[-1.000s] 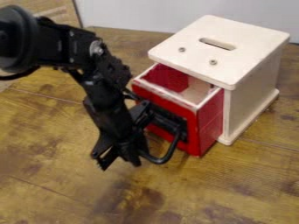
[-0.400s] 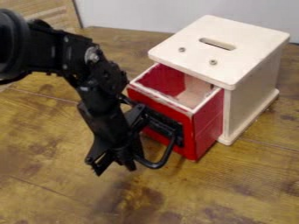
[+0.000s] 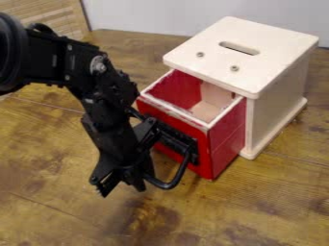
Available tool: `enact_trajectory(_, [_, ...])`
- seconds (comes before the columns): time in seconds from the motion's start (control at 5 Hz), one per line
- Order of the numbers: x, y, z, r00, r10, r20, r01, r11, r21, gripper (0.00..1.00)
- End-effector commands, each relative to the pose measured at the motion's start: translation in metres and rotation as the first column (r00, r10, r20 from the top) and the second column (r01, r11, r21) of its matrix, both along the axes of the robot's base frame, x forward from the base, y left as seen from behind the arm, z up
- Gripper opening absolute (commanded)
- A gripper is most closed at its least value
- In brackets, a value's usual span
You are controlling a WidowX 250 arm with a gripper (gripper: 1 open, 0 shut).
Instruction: Open the drawer
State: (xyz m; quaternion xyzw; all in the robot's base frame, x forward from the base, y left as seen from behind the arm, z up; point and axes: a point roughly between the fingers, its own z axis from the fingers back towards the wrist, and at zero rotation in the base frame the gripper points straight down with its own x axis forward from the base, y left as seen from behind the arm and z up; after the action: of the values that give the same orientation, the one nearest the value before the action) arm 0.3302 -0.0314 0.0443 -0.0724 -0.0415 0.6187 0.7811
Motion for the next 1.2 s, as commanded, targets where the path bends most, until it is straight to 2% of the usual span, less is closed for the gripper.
enact_trajectory(0.0, [0.003, 0.014, 0.020, 0.995, 0.082, 0.053, -0.082, 0.997, 0.008, 0.00])
enact_trajectory(1.0, [0.000, 0.040, 0.019, 0.986, 0.163, 0.038, -0.165, 0.985, 0.057, 0.00])
